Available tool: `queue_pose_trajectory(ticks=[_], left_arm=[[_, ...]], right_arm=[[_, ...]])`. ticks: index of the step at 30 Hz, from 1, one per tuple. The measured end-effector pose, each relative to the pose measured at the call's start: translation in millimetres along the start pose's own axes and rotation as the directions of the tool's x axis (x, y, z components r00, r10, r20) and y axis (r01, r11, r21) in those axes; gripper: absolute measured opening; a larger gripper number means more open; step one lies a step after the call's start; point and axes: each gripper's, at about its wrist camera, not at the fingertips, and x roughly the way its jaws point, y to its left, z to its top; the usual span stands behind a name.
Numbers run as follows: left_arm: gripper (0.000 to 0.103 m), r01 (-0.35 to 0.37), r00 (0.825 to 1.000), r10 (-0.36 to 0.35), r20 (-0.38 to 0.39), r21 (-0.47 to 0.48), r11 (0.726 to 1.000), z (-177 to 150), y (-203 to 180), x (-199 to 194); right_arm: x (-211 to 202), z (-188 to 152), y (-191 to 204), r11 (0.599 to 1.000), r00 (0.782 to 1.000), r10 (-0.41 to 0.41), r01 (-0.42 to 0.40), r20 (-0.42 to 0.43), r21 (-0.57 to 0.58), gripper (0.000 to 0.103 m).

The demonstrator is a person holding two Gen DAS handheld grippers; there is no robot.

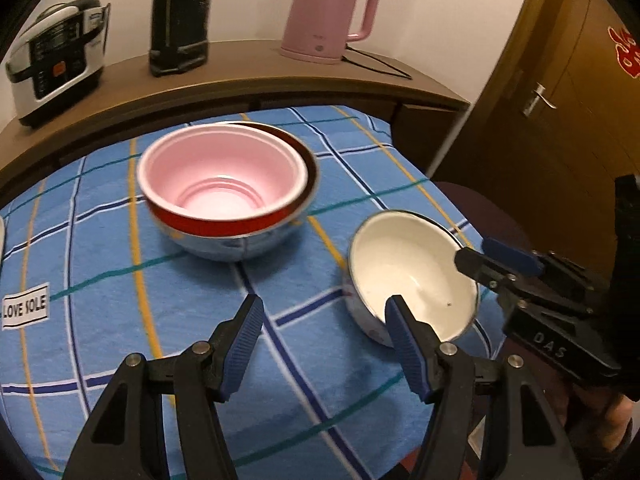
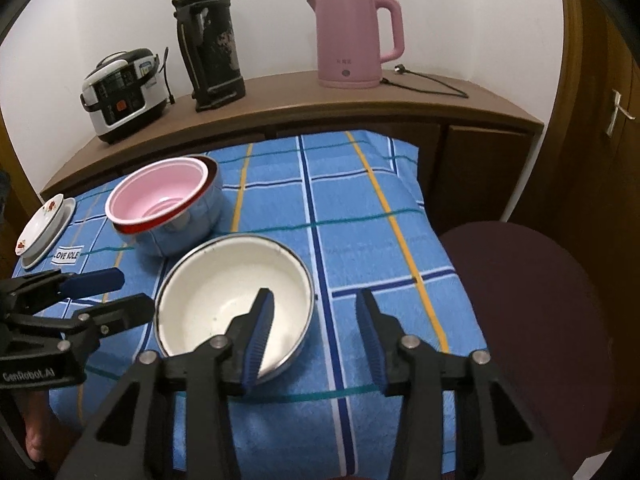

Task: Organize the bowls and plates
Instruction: 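Move the left tool to the white enamel bowl rim and close on it, then lift the white enamel bowl with the left tool toward the steel bowl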

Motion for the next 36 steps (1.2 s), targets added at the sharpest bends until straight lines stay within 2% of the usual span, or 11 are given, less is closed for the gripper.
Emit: queue_pose_trajectory(ticks=[2,6,10,14,15,28,36], left_arm=[[0.053,0.007,1.000,-0.007,-0.007,0.004,1.000,0,-3,3],[0.050,0.015,1.000,-0.015,-0.013,0.007,1.000,1,-8,8],[0.043,0.026,0.999,-0.026,-0.018,0.003,1.000,2,-10,10],[0.025,0.064,0.997,-0.064,-0.035,-0.005,0.998,3,-11,15],[0.023,0.085,0.995,-0.085,-0.043,-0.012,0.996,2,-12,17],[0.022,0.074,0.996,-0.075,-0.038,-0.018,0.997,0,-13,13],[0.022,0.044,0.999,-0.044,-0.022,-0.007,0.999,-1,-13,8]], right_arm=[[1,-2,-2,1.000,1.000,0.004,-0.004,-0.004,0.005,0.040],[4,-4,-2,1.000,1.000,0.008,-0.007,-0.012,0.007,0.036],[7,-5,0,1.000,1.000,0.017,-0.017,-0.020,0.006,0.026],[6,-5,5,0.999,0.999,0.045,-0.045,-0.013,0.004,0.015],[6,-6,5,0.999,0.999,0.047,-0.047,-0.011,0.006,0.015],[4,-5,9,0.999,0.999,0.034,-0.034,0.001,0.010,0.013],[2,-3,15,0.999,0.999,0.039,-0.039,0.004,-0.009,0.013]])
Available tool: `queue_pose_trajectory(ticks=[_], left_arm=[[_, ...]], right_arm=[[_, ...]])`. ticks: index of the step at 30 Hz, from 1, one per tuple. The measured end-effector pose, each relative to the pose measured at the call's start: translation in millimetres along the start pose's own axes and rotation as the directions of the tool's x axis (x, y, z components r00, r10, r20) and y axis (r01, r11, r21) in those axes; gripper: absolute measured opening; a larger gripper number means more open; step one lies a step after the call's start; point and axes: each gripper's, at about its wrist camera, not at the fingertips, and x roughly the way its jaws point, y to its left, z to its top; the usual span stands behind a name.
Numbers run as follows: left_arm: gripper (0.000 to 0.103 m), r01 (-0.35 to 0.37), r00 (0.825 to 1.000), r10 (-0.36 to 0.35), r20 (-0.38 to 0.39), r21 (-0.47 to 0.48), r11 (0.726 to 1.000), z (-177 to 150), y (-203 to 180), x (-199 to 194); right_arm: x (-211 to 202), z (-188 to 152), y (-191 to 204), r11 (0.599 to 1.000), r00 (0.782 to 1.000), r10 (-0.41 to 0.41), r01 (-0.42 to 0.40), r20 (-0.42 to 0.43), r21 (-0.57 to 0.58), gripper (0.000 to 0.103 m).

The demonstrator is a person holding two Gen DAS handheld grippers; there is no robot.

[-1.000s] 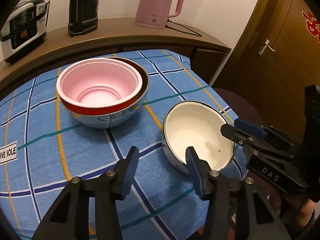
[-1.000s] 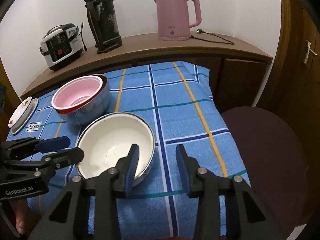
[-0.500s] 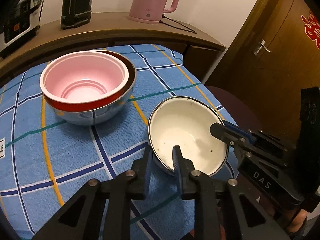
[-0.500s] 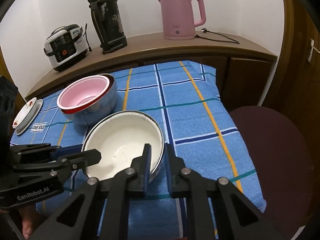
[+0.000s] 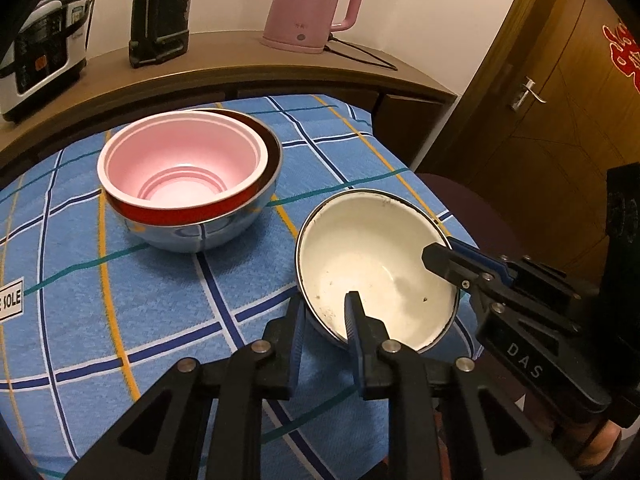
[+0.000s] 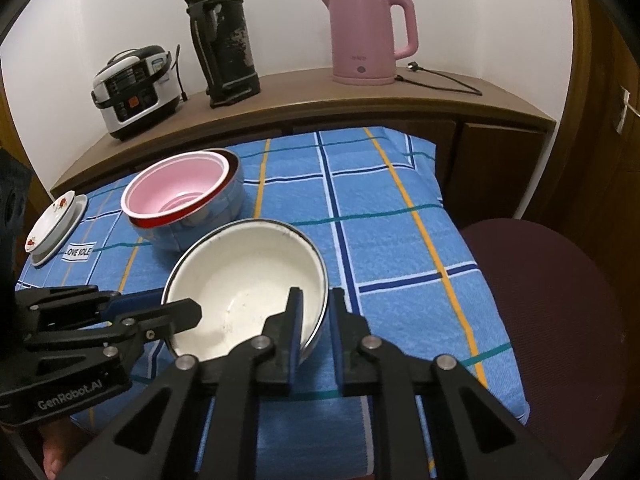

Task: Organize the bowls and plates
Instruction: 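Lift the white enamel bowl with the left tool toward the steel bowl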

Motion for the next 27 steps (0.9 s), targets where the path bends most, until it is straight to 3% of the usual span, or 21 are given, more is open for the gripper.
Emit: queue_pose_trajectory(ticks=[27], left_arm=[[0.022,-0.034,0.999,0.035,0.040,-0.008,0.999,1,4,-16]], right_arm=[[-8,4,17,0.999,1.000,0.005,-0.004,0.006,-0.047,0.013]])
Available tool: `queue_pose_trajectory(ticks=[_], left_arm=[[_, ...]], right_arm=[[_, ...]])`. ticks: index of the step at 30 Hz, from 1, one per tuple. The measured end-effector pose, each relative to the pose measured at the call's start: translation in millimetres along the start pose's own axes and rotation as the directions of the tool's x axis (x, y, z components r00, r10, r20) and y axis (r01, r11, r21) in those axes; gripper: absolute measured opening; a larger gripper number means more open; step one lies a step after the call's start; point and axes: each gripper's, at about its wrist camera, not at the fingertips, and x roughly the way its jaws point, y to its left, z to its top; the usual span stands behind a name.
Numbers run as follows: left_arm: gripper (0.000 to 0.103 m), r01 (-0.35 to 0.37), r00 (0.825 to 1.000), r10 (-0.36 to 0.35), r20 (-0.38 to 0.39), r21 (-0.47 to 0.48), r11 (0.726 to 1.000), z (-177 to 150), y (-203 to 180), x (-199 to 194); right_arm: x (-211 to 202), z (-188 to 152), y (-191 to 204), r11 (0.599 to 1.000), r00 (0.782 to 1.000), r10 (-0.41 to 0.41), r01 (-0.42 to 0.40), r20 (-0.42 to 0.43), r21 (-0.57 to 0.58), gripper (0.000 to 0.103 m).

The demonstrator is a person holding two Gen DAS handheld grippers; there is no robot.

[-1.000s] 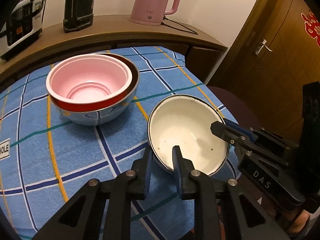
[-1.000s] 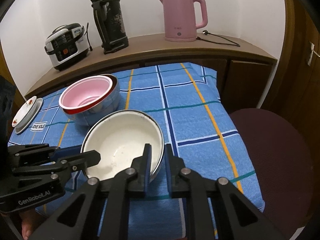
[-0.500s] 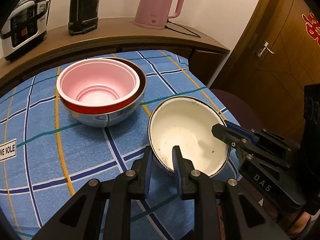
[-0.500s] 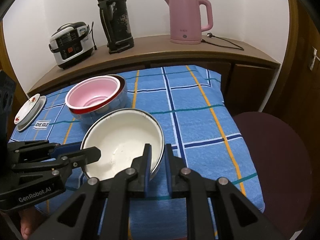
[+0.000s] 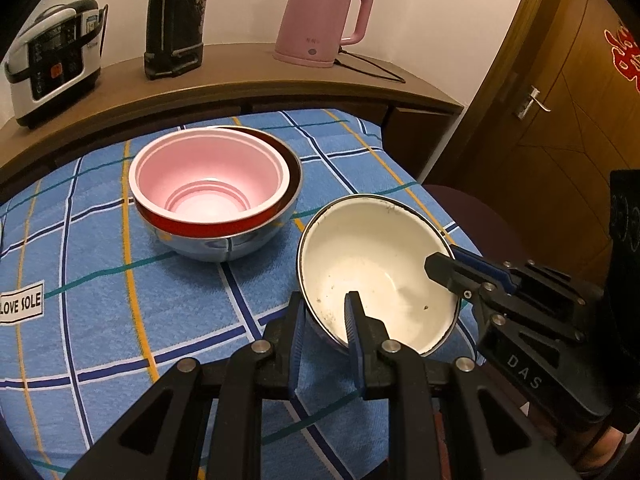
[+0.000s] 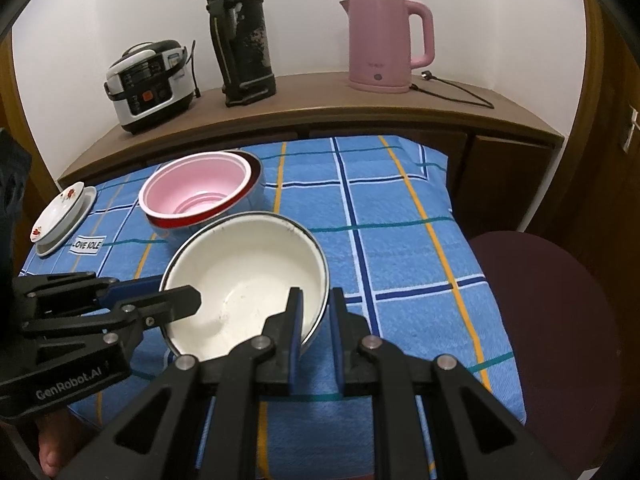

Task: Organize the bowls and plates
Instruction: 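Lift the white enamel bowl with the left tool toward the steel bowl, then lower the white enamel bowl into the pink bowl with the left tool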

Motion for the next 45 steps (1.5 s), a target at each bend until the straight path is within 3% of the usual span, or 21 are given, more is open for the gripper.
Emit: queue_pose_trajectory(ticks=[45], left_arm=[[0.022,-0.024,0.995,0.030,0.098,-0.062,0.998,13,21,-37]], right_arm=[[-23,28,35,0.997,0.995,0.059,-0.055,0.078,-0.045,0.015]])
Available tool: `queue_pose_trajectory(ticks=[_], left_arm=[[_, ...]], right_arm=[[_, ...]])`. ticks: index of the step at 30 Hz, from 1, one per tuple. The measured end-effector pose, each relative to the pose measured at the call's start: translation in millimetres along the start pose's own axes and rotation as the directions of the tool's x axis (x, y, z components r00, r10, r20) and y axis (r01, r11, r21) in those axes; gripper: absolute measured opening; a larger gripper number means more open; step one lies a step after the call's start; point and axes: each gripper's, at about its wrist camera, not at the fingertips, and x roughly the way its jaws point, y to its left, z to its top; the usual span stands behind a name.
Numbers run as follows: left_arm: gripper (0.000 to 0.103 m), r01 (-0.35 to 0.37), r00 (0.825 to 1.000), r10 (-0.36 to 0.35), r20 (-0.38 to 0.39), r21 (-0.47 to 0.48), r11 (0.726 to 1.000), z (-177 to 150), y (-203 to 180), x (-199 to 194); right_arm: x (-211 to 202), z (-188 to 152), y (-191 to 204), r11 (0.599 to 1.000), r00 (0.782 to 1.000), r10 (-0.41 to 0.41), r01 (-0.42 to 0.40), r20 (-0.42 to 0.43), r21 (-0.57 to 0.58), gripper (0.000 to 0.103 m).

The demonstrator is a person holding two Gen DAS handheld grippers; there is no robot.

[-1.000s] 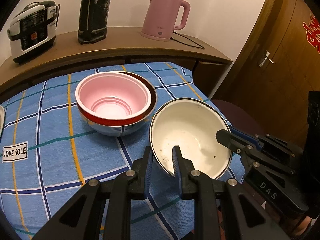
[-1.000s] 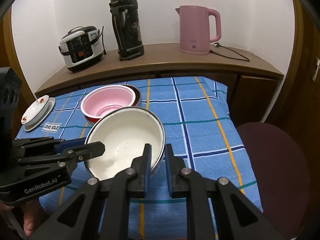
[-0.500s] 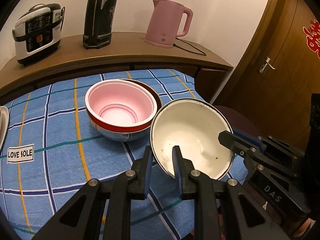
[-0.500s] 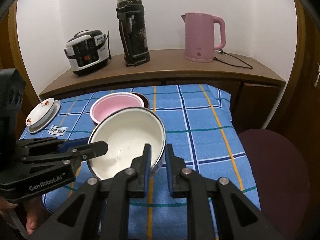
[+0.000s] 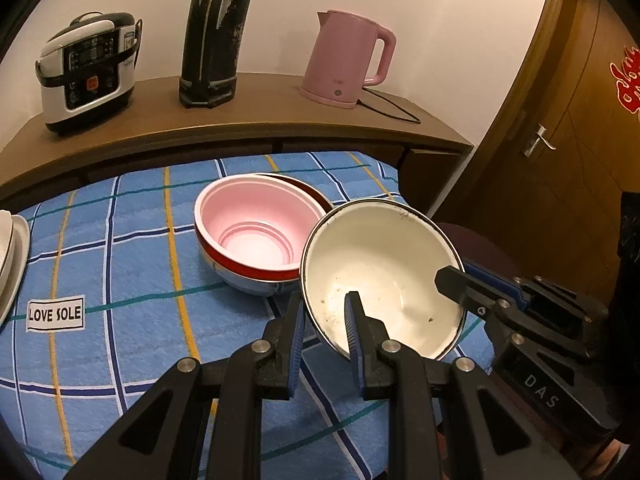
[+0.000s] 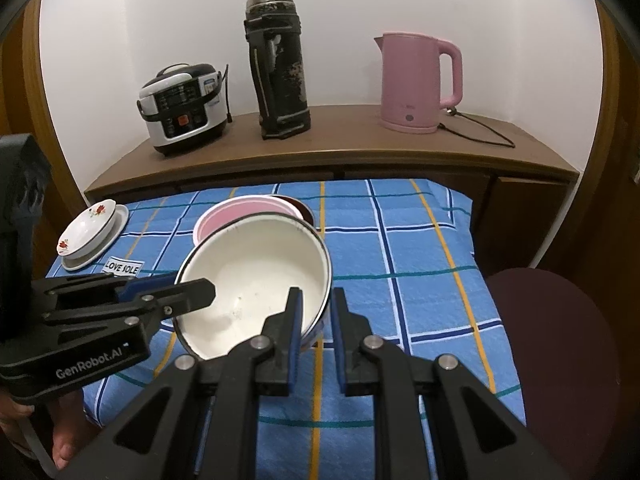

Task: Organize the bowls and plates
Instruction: 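Lower the white enamel bowl into the pink bowl with the left tool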

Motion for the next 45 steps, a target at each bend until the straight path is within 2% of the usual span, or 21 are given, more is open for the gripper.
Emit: queue_pose_trajectory(ticks=[28,45], left_arm=[[0.022,-0.046,0.998,0.046,0.049,0.008,0.999,27,10,-4],[0.022,-0.074,0.996,0.074,0.058,0.005,0.997,47,21,7]], right_arm=[[6,35,9,1.000,0.999,0.002,-0.001,0.051,-0.024,0.015],[29,56,10,0.999,0.999,0.004,-0.002,0.033,-0.038,0.016]])
